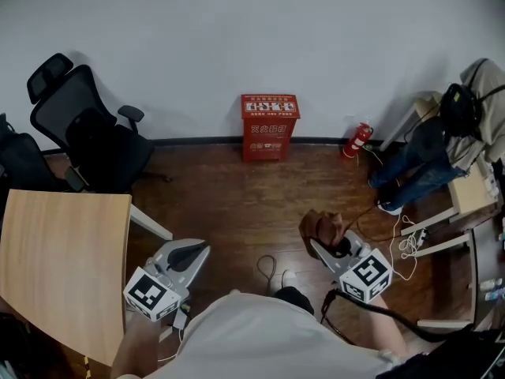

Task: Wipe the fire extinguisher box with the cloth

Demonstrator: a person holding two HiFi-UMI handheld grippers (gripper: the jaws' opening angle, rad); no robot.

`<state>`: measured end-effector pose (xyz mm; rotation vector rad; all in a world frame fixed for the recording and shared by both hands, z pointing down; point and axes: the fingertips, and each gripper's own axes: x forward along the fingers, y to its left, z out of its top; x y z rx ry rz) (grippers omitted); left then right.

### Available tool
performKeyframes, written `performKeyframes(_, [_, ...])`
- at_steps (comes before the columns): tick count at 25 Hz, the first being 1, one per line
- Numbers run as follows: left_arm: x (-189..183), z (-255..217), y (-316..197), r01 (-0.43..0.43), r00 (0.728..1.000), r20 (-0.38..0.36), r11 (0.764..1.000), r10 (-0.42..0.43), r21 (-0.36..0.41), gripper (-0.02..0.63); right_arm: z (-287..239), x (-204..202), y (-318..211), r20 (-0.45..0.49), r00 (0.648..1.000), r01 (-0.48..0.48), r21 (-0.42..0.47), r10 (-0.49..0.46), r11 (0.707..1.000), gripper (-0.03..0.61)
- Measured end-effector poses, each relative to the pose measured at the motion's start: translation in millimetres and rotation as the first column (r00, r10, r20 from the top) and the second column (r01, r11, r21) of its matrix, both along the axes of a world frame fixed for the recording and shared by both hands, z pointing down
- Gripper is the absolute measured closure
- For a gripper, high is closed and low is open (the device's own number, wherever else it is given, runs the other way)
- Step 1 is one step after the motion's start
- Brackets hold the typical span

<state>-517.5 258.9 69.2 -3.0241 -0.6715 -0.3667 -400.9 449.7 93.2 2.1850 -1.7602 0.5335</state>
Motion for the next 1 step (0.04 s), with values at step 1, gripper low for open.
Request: performKeyframes(1, [-6.9,0.6,-3.6,-0.003,1.0,-0.001,1.0,0.003,0.002,0.614,1.1,-7.8,-3.5,0.002,1.0,-0.003,-0.002,0.003,1.0,0.526])
